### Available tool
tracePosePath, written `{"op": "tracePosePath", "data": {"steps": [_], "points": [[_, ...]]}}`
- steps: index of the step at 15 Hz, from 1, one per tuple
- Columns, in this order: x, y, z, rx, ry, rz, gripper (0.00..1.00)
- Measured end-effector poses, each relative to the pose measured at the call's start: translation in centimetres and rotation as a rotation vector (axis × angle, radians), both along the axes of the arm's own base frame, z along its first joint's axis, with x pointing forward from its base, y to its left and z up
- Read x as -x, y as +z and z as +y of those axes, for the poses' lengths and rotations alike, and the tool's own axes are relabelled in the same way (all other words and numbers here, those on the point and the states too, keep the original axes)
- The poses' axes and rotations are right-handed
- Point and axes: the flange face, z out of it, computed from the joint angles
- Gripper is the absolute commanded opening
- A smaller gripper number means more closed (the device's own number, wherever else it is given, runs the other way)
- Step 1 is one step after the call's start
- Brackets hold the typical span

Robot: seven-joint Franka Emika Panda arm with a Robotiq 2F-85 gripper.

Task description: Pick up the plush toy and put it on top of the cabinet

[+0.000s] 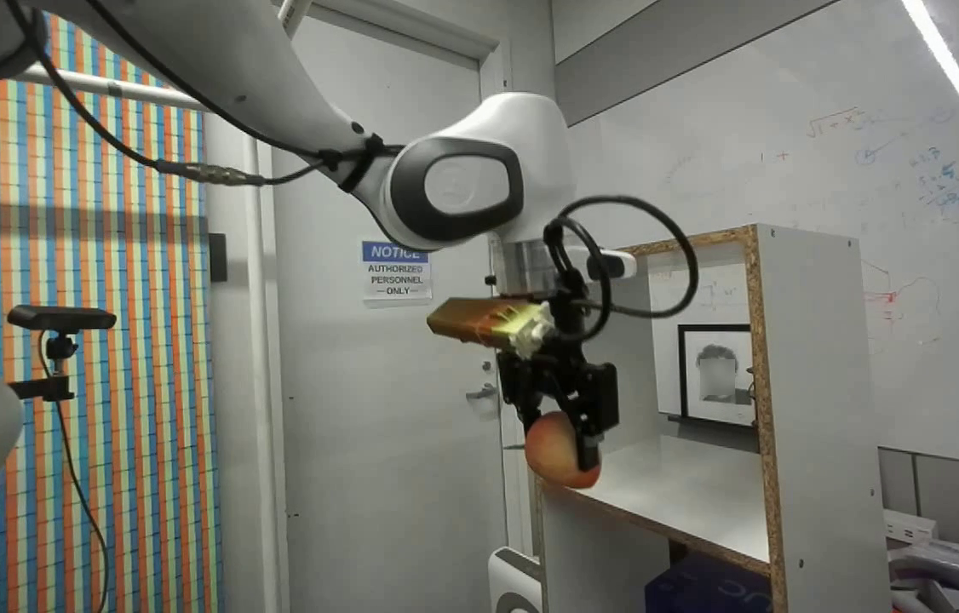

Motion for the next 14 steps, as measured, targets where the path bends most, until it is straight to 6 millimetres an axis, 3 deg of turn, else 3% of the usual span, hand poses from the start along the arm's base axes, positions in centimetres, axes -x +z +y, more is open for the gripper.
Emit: {"op": "tracePosePath", "data": {"steps": [5, 9, 12, 14], "points": [[2.7, 12.7, 0.1, -0.03, -0.003, -0.035, 0.53], [2.0, 22.4, 1.3, -0.026, -0.101, -0.178, 0.53], [-1.1, 25.7, 2.9, -0.042, -0.208, -0.255, 0.53], [-4.6, 25.3, 3.6, -0.053, -0.281, -0.274, 0.53]]}}
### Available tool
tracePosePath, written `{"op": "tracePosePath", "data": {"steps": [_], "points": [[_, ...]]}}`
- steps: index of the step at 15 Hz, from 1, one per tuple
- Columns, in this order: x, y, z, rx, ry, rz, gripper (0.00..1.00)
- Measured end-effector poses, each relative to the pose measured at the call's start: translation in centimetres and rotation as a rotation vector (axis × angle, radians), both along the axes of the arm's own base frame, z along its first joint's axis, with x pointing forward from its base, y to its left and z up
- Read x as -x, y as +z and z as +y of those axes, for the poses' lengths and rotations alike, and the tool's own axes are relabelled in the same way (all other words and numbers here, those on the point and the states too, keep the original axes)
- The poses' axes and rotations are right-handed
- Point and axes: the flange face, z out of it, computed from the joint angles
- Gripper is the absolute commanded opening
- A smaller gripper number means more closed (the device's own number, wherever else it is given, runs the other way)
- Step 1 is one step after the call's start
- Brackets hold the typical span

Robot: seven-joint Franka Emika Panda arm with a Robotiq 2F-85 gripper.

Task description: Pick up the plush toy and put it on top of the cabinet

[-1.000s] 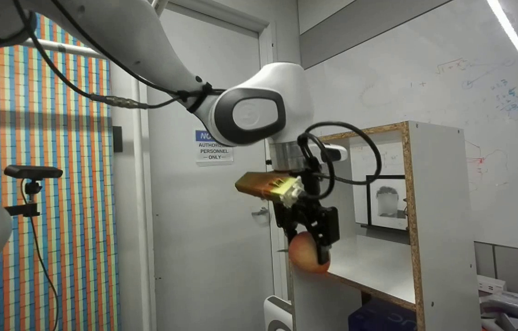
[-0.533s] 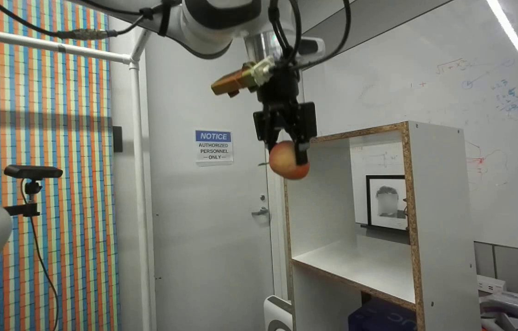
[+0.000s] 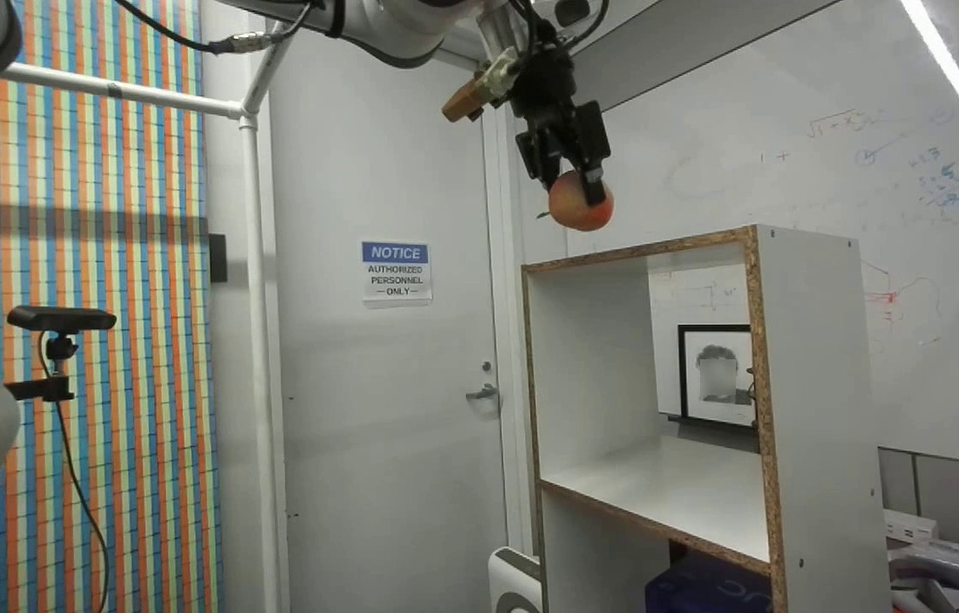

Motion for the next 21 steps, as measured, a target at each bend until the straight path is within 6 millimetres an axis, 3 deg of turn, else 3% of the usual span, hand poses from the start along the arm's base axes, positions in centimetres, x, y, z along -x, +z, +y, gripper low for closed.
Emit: {"op": "tracePosePath", "data": {"steps": [3, 6, 7, 9, 13, 21], "points": [[-5.3, -2.0, -0.3, -0.02, -0.084, 0.011, 0.53], [-9.0, -2.5, -1.5, -0.022, -0.15, 0.008, 0.53], [-9.9, -2.4, -1.8, -0.021, -0.164, 0.009, 0.94], [-10.9, -2.2, -2.1, -0.018, -0.176, 0.037, 1.0], [-10.8, -1.5, -2.2, -0.017, -0.183, 0.141, 1.0], [-6.5, 0.2, -0.2, -0.017, -0.091, 0.343, 1.0]]}}
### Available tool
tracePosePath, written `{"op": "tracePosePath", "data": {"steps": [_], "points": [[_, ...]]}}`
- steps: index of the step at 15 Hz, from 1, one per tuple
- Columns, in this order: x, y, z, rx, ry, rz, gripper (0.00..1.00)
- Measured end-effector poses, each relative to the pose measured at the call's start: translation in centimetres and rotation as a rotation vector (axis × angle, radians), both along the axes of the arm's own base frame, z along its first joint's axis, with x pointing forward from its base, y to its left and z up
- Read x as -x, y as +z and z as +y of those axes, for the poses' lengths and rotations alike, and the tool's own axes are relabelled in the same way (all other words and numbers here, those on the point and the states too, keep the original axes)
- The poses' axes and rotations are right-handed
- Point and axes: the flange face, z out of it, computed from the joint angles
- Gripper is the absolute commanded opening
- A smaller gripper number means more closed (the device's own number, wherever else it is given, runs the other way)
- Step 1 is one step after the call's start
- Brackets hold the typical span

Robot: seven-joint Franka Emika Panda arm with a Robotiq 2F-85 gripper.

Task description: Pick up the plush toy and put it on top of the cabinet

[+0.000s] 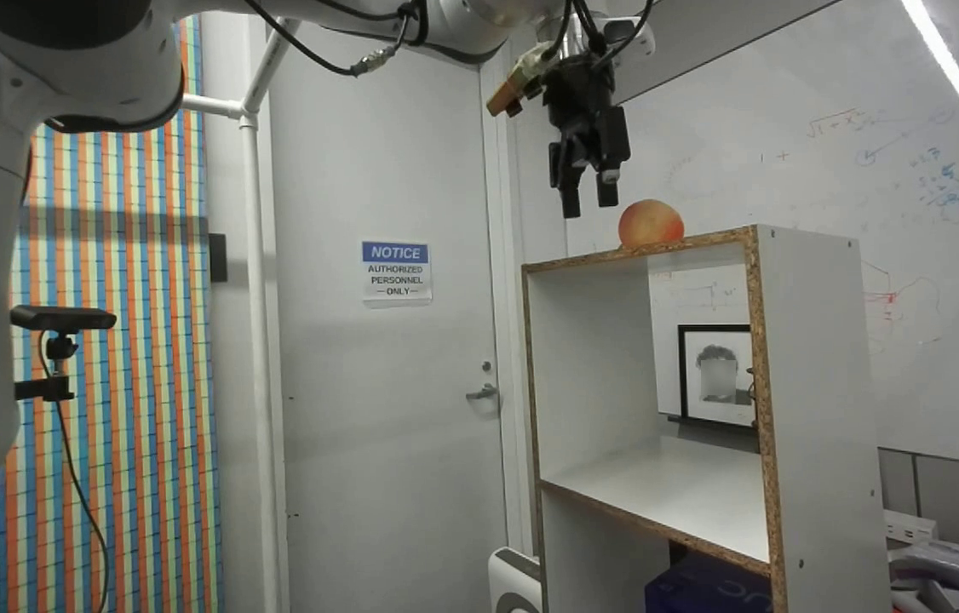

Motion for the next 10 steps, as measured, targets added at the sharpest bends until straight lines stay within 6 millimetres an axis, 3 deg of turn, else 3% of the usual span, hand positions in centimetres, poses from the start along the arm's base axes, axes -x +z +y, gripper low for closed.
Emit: {"op": "tracePosePath", "data": {"steps": [4, 10], "points": [[3.3, -1.1, 0.1, 0.01, 0.166, 0.138, 1.0], [7.9, -6.9, -1.5, 0.08, 0.427, 0.337, 1.0]]}}
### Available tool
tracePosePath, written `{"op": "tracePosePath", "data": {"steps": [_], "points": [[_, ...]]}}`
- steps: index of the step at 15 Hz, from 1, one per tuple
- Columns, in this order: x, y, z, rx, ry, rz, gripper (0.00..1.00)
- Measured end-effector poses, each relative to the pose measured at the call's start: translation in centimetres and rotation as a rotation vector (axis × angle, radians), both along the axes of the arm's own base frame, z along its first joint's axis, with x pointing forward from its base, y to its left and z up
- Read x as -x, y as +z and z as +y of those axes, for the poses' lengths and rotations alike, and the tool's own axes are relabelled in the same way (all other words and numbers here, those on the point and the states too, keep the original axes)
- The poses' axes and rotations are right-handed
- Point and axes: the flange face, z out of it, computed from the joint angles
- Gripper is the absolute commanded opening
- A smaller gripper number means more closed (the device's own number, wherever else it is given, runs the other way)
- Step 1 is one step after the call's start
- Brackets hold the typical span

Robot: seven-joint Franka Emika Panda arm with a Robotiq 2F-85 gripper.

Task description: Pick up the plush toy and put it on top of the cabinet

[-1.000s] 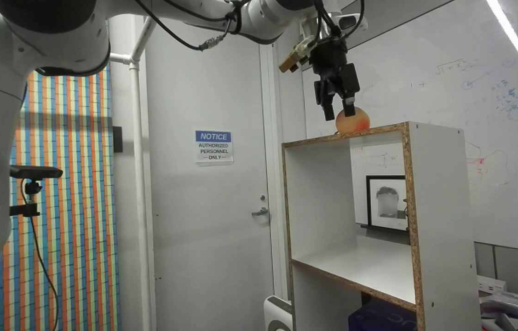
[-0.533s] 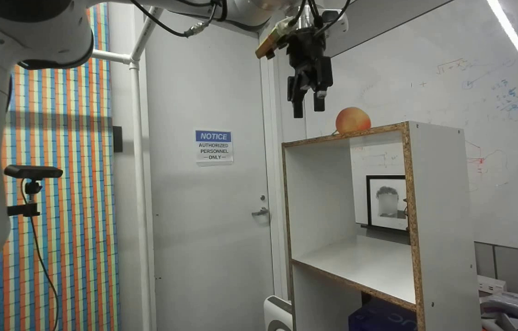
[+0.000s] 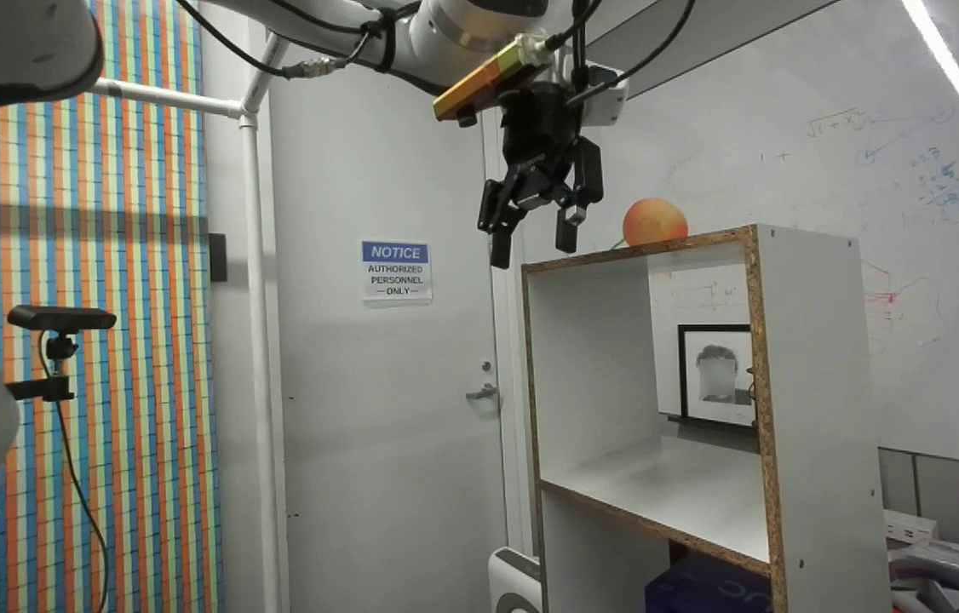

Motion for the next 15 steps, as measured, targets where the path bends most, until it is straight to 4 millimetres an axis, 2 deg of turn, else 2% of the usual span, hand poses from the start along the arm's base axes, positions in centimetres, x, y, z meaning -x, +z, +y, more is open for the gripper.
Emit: {"op": "tracePosePath", "data": {"steps": [3, 6, 9, 12, 13, 15], "points": [[1.5, -2.0, -1.1, 0.023, 0.075, -0.061, 1.0], [4.0, -2.5, -0.6, 0.025, 0.102, -0.186, 1.0], [8.0, -2.6, 0.9, -0.022, 0.085, -0.287, 1.0], [12.6, -2.9, 2.1, -0.07, 0.014, -0.305, 1.0], [13.7, -2.9, 2.3, -0.074, -0.011, -0.302, 1.0], [14.8, -2.8, 2.5, -0.077, -0.029, -0.309, 1.0]]}}
